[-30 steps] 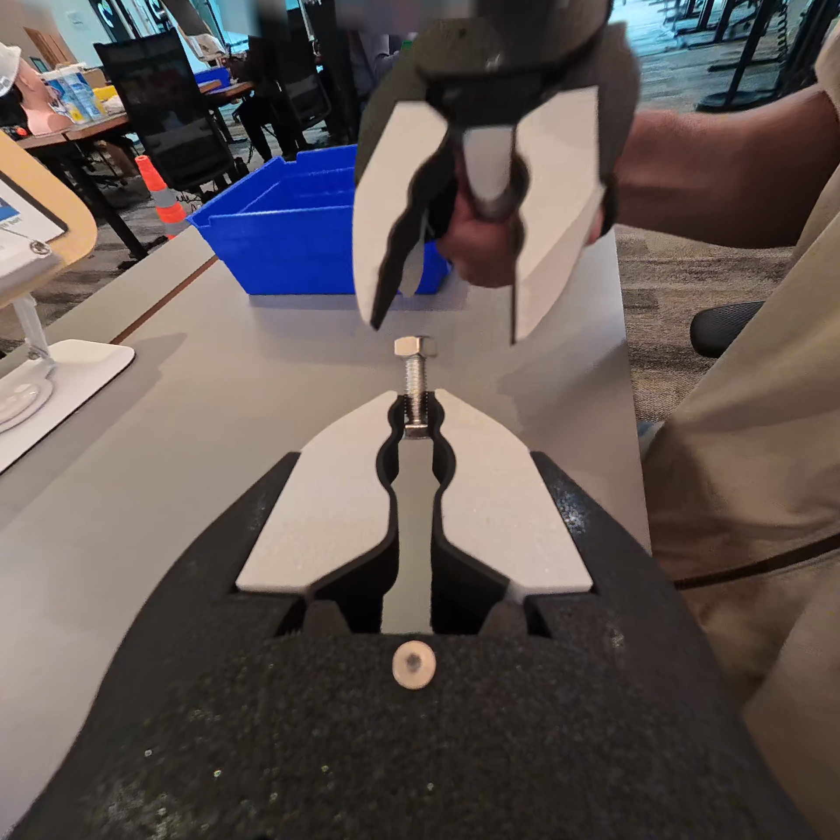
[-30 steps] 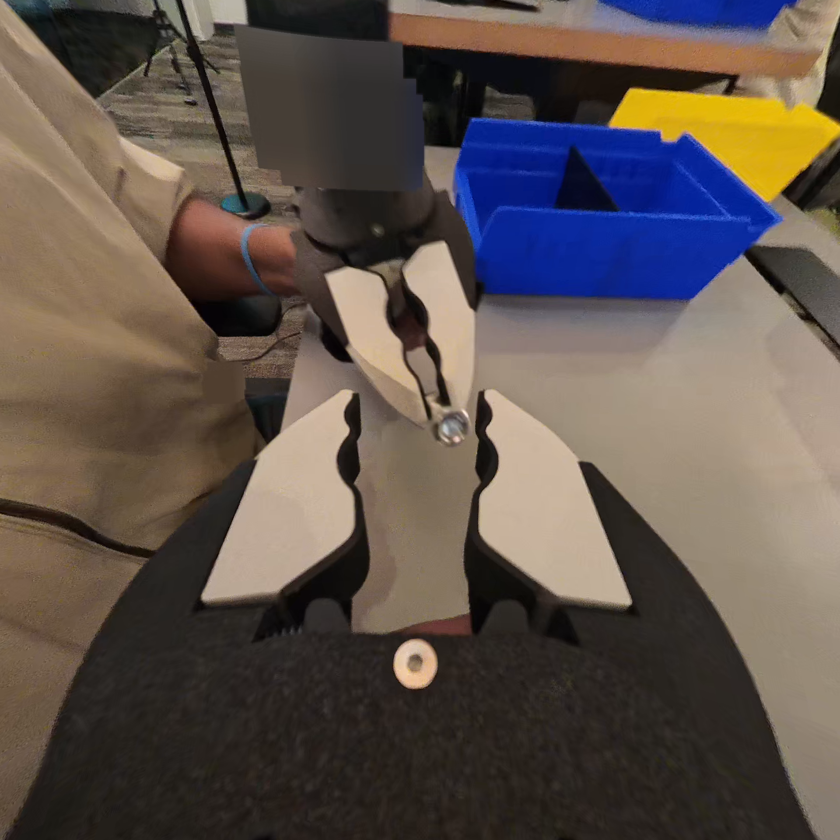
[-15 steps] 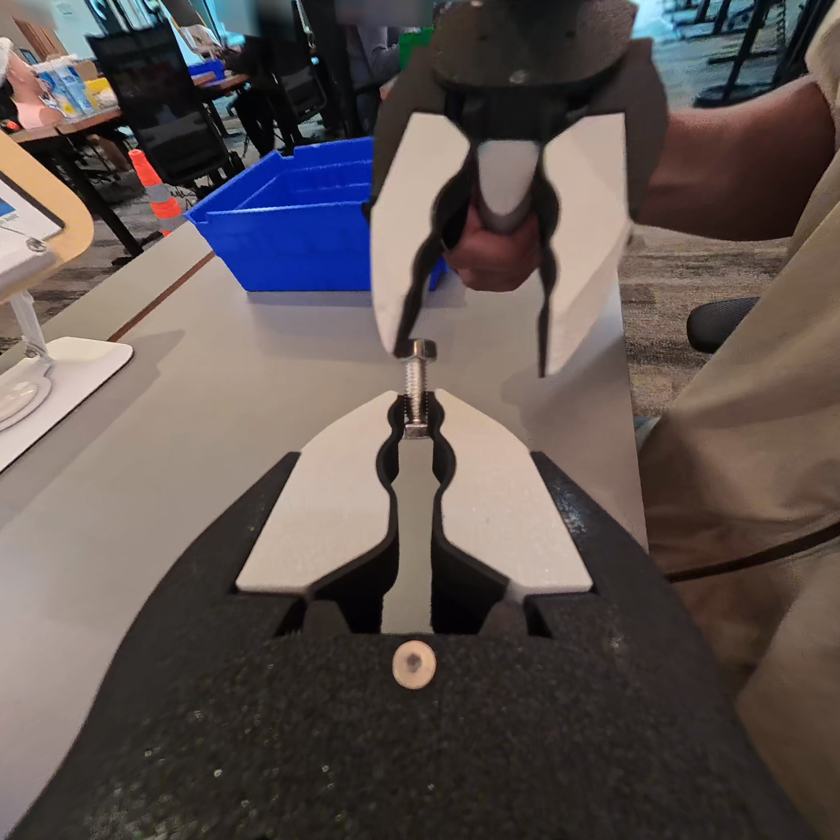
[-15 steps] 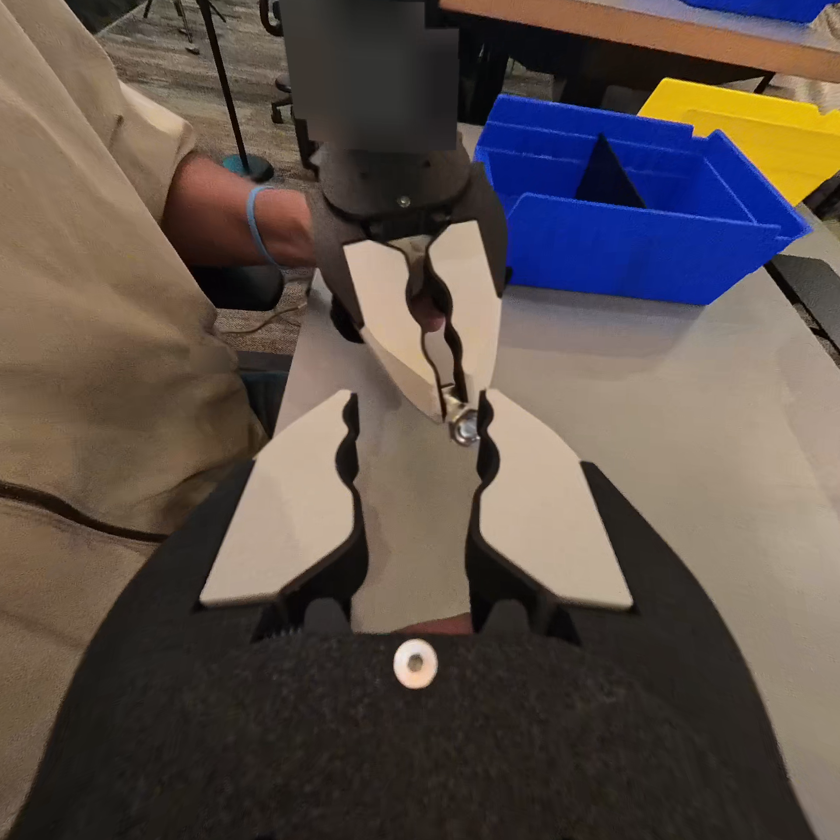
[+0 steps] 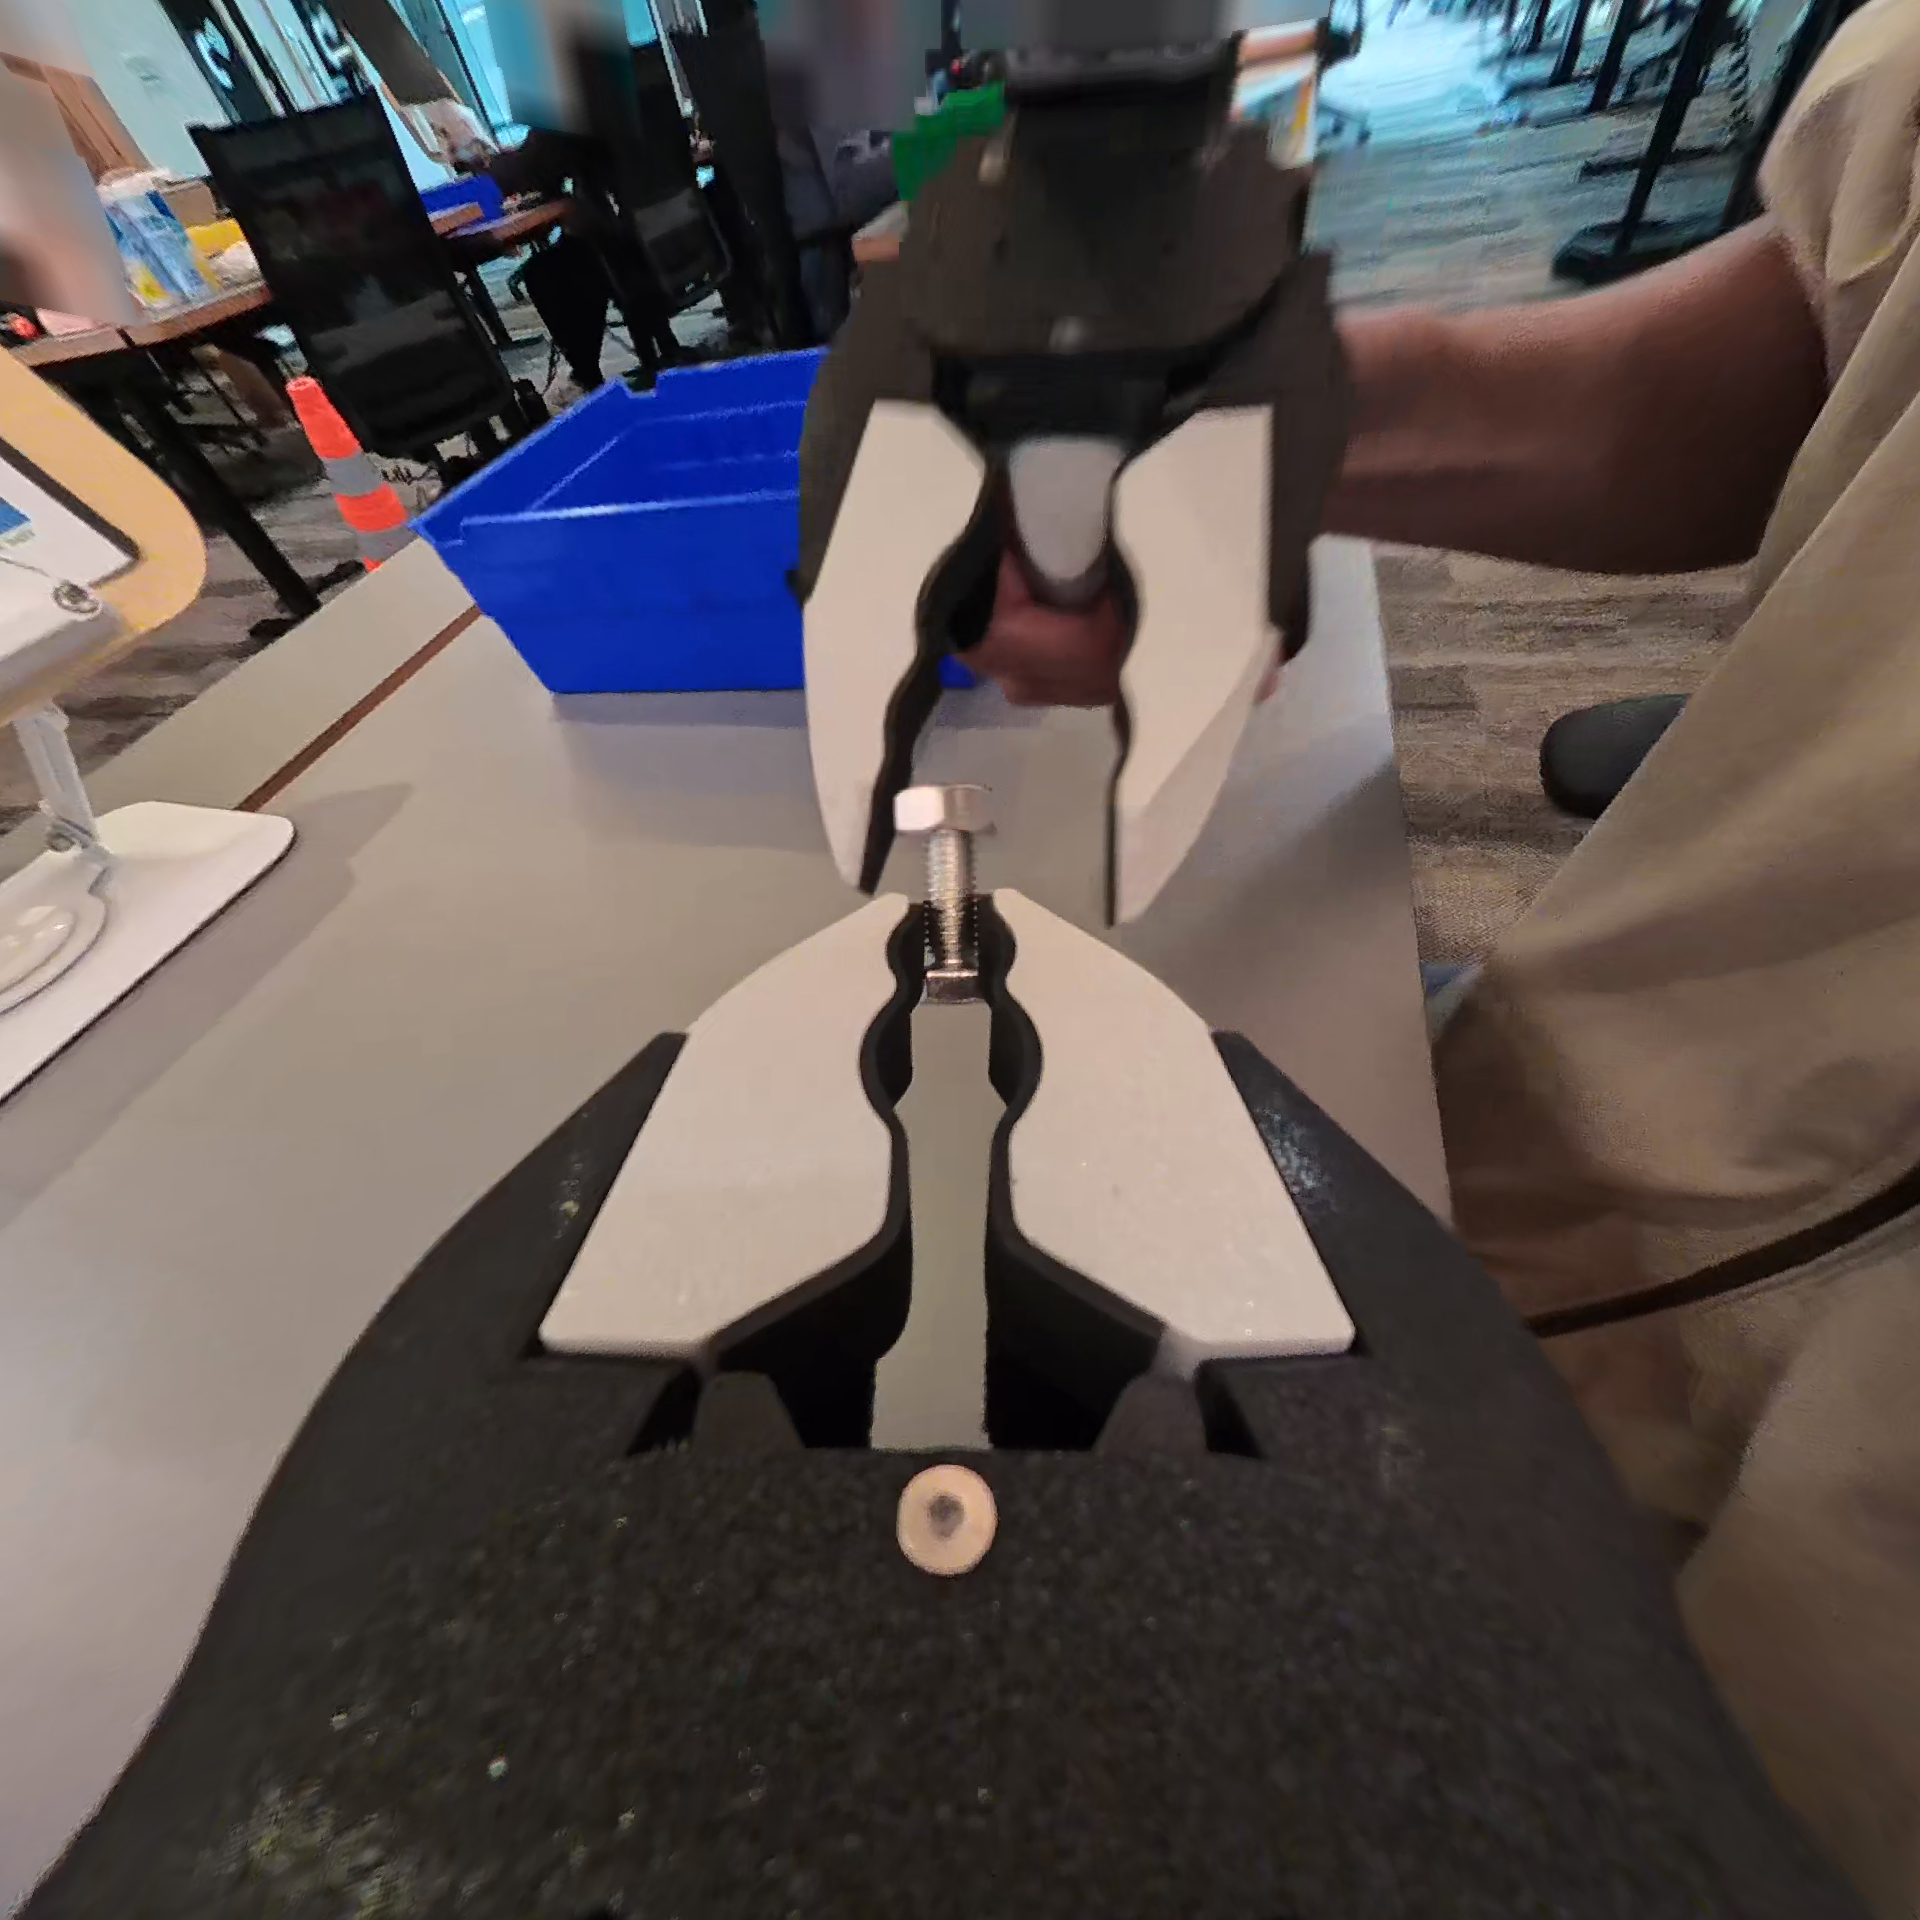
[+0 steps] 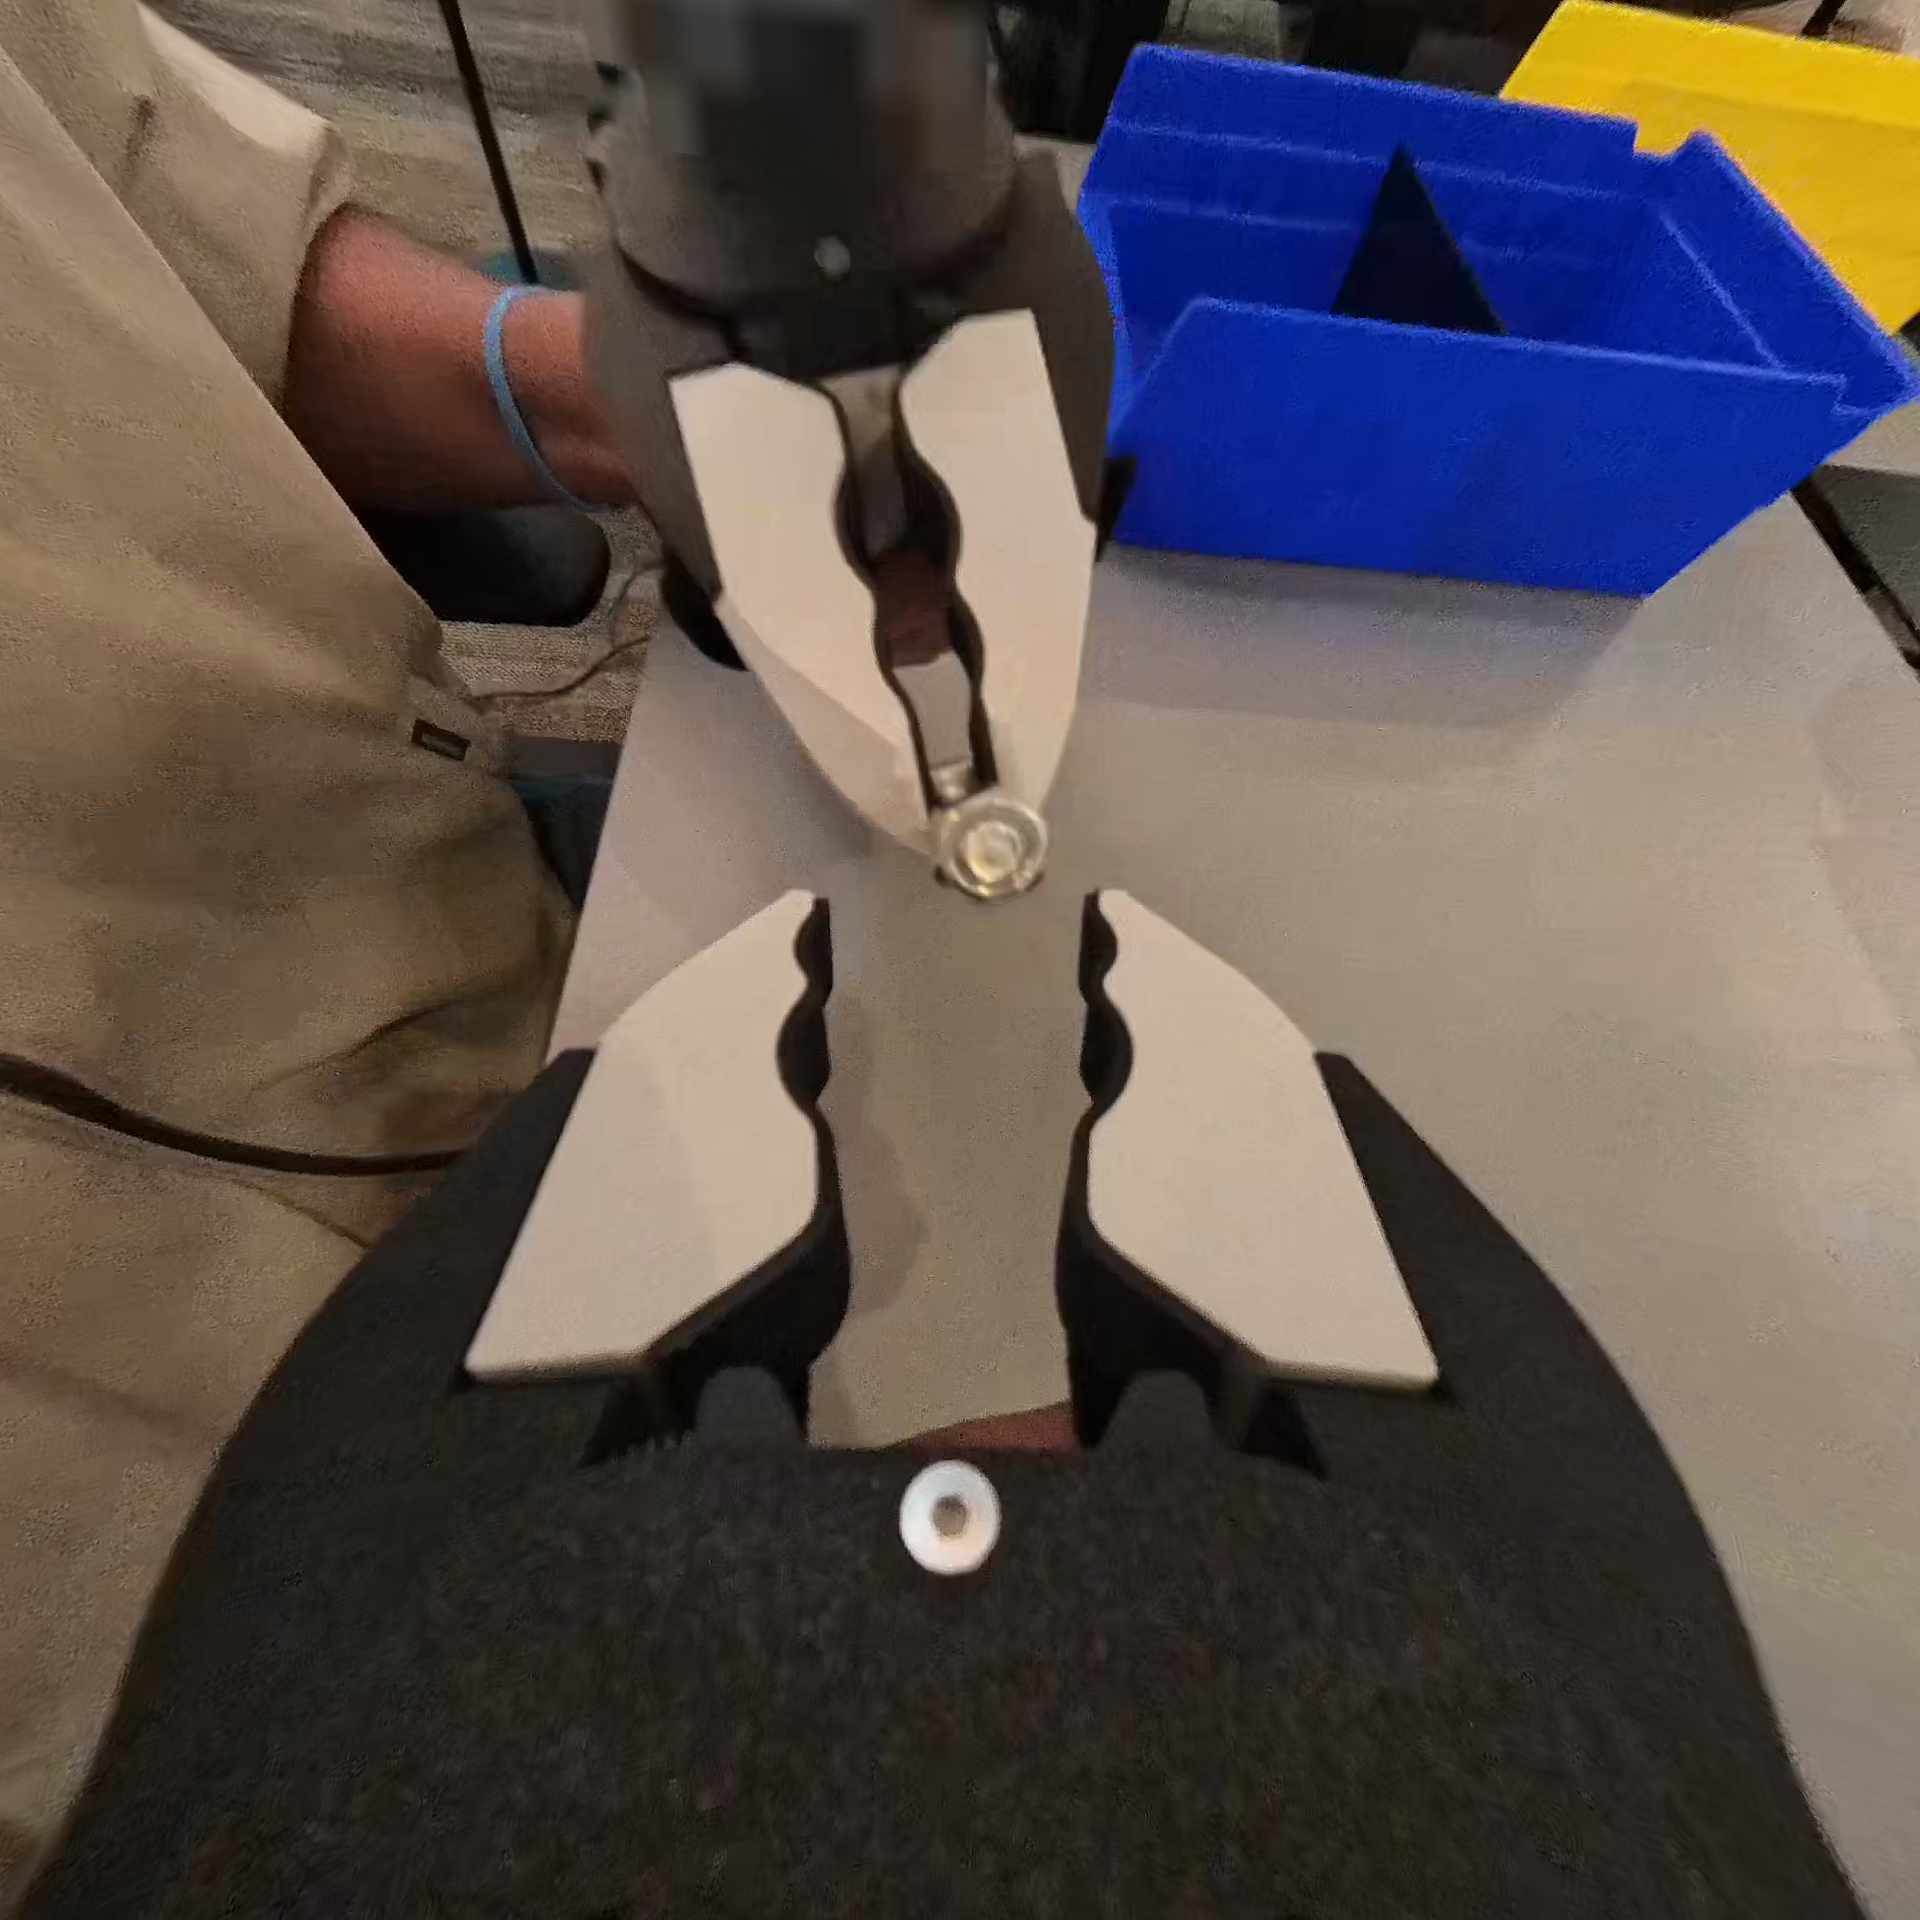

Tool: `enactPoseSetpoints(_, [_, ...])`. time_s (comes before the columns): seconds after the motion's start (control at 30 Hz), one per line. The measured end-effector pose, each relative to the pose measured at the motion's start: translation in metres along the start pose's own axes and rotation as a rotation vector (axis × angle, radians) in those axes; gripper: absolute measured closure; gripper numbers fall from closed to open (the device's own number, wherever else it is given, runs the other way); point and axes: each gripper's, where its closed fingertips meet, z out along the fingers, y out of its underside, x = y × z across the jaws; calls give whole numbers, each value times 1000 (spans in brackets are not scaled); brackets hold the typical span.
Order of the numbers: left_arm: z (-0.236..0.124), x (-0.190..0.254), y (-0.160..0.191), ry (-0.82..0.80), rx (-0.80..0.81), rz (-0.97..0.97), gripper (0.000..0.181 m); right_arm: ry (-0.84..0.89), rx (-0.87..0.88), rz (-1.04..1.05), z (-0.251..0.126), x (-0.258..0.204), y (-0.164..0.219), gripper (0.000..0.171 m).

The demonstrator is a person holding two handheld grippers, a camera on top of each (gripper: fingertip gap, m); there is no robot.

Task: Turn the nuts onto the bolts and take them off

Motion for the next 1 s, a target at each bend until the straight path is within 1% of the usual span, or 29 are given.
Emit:
enactPoseSetpoints(0.03, [-2, 2, -5, 18, 19, -16, 172, 3, -3, 15, -1, 3, 5, 125])
enactPoseSetpoints(0.1, [-4, -2, -6, 4, 22, -14, 172, 8, 17, 21, -4, 4, 2, 126])
enactPoseSetpoints(0.2, [-1, -6, 5, -6, -15, -12, 172, 6, 66, -27, -8, -4, -19, 126])
enactPoseSetpoints(0.27, [2, -5, 9, -7, -31, -7, 172, -17, 62, -56, -5, -12, -25, 127])
enactPoseSetpoints(0.3, [2, -5, 9, -9, -32, -3, 172, -21, 42, -62, -2, -13, -21, 127])
enactPoseSetpoints(0.37, [4, -3, 12, -8, -62, 13, 172, -26, 39, -51, 0, -11, -14, 133])
enactPoseSetpoints(0.4, [5, -1, 13, -13, -69, 29, 172, -27, 38, -34, 0, -8, -11, 130])
enactPoseSetpoints(0.5, [2, 6, -1, 31, 5, -6, 172, 20, -22, -29, -3, 4, 3, 127])
enactPoseSetpoints(0.57, [1, 1, 1, 6, -16, 14, 172, 13, 7, -25, -8, 2, -3, 127])
enactPoseSetpoints(0.7, [2, 0, 6, 9, -27, -3, 172, 0, 37, -90, -9, -11, -21, 125])
enactPoseSetpoints(0.77, [2, 2, 4, 16, -22, 0, 172, 5, -1, -98, -3, -10, -14, 122])
enactPoseSetpoints(0.9, [-6, 3, -11, 27, 38, -15, 172, 5, -40, -25, 0, 2, 12, 124])
enactPoseSetpoints(0.93, [-7, 2, -11, 22, 33, -13, 172, 9, -41, -12, -1, 4, 15, 124])
enactPoseSetpoints(1.0, [-6, -2, -4, 5, 4, -4, 172, 17, -10, -18, -5, 3, 7, 125])
